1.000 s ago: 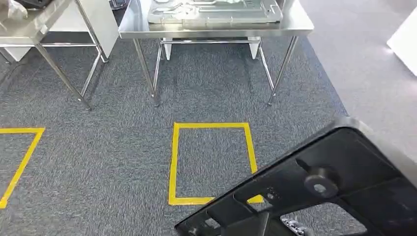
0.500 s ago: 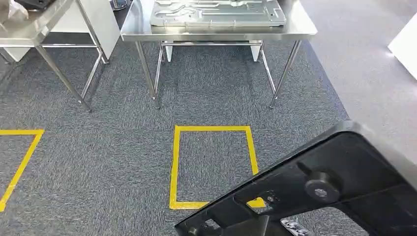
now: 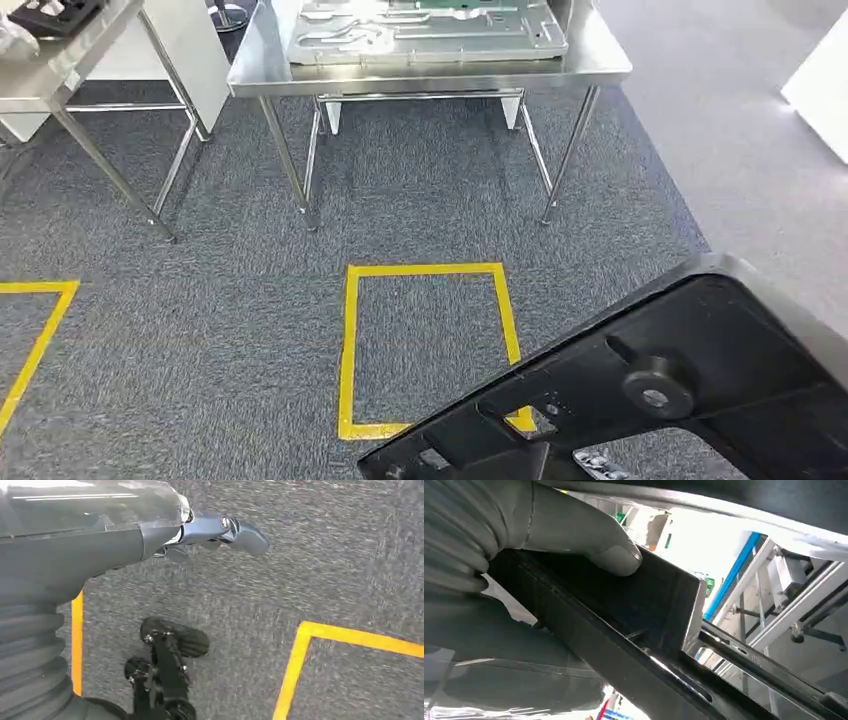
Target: Take the parts from the cabinet and place them on the table.
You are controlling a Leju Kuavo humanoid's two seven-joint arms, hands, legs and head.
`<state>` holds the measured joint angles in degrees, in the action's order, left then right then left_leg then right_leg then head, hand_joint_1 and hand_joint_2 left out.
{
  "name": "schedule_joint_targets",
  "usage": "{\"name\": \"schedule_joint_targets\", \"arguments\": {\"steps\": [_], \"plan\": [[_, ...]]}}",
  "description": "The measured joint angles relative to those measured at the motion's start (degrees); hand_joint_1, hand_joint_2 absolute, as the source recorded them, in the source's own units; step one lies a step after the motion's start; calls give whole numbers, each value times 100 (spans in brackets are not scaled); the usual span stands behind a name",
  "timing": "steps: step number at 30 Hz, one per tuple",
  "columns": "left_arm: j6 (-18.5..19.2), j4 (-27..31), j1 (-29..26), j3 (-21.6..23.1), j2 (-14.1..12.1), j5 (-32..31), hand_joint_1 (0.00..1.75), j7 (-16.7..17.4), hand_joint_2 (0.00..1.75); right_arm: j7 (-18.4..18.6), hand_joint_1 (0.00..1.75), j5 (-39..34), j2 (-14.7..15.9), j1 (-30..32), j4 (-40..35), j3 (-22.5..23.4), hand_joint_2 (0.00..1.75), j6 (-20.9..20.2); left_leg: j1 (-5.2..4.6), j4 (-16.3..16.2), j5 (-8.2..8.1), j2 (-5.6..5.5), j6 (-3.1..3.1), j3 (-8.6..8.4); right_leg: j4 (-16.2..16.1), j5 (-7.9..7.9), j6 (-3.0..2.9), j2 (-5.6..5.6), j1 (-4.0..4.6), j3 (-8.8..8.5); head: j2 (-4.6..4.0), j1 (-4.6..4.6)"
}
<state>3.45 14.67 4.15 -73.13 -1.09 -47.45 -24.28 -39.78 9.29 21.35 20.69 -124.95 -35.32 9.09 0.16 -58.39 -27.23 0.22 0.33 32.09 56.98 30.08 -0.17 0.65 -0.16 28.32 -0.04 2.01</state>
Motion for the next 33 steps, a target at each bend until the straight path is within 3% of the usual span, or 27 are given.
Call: {"name": "schedule_joint_targets", "arguments": {"steps": [2, 4, 5, 7, 8, 9, 10, 11, 13, 15, 16, 18, 20, 22, 24, 25, 26, 27, 29, 30, 31, 33], "plan": [[-2, 0, -16, 0, 0, 0, 0, -7, 175, 0, 175, -15, 2, 15, -2, 0, 175, 2, 1, 62, -16, -2, 60, 19, 53, -52, 67, -1, 2, -25, 0, 0], [0, 0, -14, 0, 2, -2, 0, -9, 175, 0, 175, -42, 9, 28, -11, 0, 175, 13, 37, 112, -23, -10, 127, -120, 191, 27, 133, -16, -27, -14, 0, 0], [0, 0, -6, 0, 2, -2, 0, -9, 175, -2, 175, -55, 13, 26, -15, 0, 175, 24, 42, 112, -42, -9, 156, -147, 439, 170, 153, -28, -22, 122, 0, 22], [-2, 0, -4, 0, 2, -9, 0, -11, 175, 0, 175, -81, 37, 37, -18, 0, 175, 55, 41, 112, -85, -6, 177, -169, 1283, 570, 203, -30, -48, 645, 0, 22], [0, 0, -8, 0, 2, -9, 0, -11, 175, -2, 175, -103, 57, 39, -18, -2, 175, 103, 40, 110, -122, -6, 174, -187, 1687, 693, 223, -31, -60, 926, 0, 24], [-2, 0, -16, 0, 2, -9, 0, -11, 175, 0, 175, -140, 81, 39, -17, -13, 175, 157, 41, 110, -157, -7, 165, -227, 1863, 663, 227, -33, -66, 1099, 0, 24], [0, 0, -21, 0, 2, -9, 0, -11, 175, 0, 175, -173, 109, 37, -15, -33, 175, 201, 46, 110, -201, -9, 154, -288, 1746, 475, 237, -36, -74, 1122, 0, 24], [0, 0, -23, 0, 2, -9, 0, -11, 175, 0, 175, -199, 136, 32, -18, -37, 175, 234, 50, 110, -251, -13, 141, -370, 1388, 164, 238, -40, -81, 1018, 0, 26], [-2, -2, -19, 0, 9, -9, 0, -11, 175, -2, 175, -219, 171, 22, -18, -46, 175, 254, 52, 115, -358, -16, 105, -506, 416, -499, 207, -64, -80, 661, 0, 28], [-2, -4, -3, 0, 11, -9, 0, -11, 175, 4, 175, -243, 205, -5, -15, -72, 175, 278, 41, 128, -420, -9, 31, -552, 217, -289, 105, -100, -1, 656, 0, 31], [-2, -4, -1, 0, 11, -9, 0, -13, 175, 0, 175, -258, 234, 2, -20, -77, 175, 302, 38, 167, -447, 2, -13, -549, 217, -381, 50, -93, 7, 651, 0, 26], [-2, -7, -8, 0, 13, -11, 0, -15, 175, 0, 175, -276, 267, -14, -31, -98, 175, 323, 27, 85, -398, 10, -95, -646, 175, -341, -25, -64, -18, 573, 0, 26], [-2, -7, 20, 0, 11, -11, 0, -20, 175, -2, 175, -317, 313, -23, -61, -125, 175, 361, 52, -374, -463, 2, -115, -464, 116, -294, -113, -66, -32, 411, 0, 15], [-2, -7, 22, 0, 9, -15, 0, -22, 175, -2, 175, -346, 383, -43, -74, -133, 175, 431, 59, -1240, -795, 0, -143, 78, 117, -217, -155, -66, -17, 339, 0, -2], [-2, -7, -6, 0, 7, -15, 0, -22, 175, -2, 175, -374, 426, -50, -77, -138, 175, 468, 58, -1745, -1108, 0, -149, 518, 117, -131, -169, -47, 2, 249, 0, -11], [-2, -7, -20, 0, 7, -17, 0, -22, 175, 0, 175, -378, 450, -56, -77, -149, 175, 500, 57, -1676, -1066, 0, -146, 599, 117, -78, -167, -34, 10, 180, 0, -11], [-2, -7, -26, 0, 4, -20, 0, -22, 175, 0, 175, -383, 470, -70, -77, -171, 175, 522, 54, -1391, -882, 0, -126, 574, 117, -18, -162, -28, 18, 95, 0, -13], [-2, -7, -26, 0, 2, -22, 0, -22, 175, 0, 175, -393, 487, -81, -79, -188, 175, 538, 48, -957, -574, 0, -94, 475, 116, 44, -154, -28, 32, 4, 0, -11], [-2, -7, -42, 0, -40, -24, 0, -24, 175, -2, 175, -407, 511, -109, -88, -232, 175, 542, -12, -214, 235, 4, 48, 346, 113, 156, -134, -33, 32, -100, 0, 13], [-2, -11, -48, 0, -37, -28, 0, -22, 175, 2, 175, -413, 525, -135, -85, -251, 175, 540, -42, -197, 18, 12, 33, 371, 114, 180, -94, 5, 36, -105, 0, 33], [-7, -11, -42, 0, -48, -26, 0, -26, 175, 0, 175, -420, 538, -153, -94, -273, 175, 538, -56, -181, 31, 3, 62, 298, 80, 221, -33, 7, 20, -110, 0, 20], [-11, -11, -66, 0, -74, -22, 0, -44, 175, -2, 175, -459, 555, -182, -94, -291, 175, 516, -55, -51, 49, -11, 144, 199, 138, 151, 29, -2, 23, -250, 0, 31]]}}
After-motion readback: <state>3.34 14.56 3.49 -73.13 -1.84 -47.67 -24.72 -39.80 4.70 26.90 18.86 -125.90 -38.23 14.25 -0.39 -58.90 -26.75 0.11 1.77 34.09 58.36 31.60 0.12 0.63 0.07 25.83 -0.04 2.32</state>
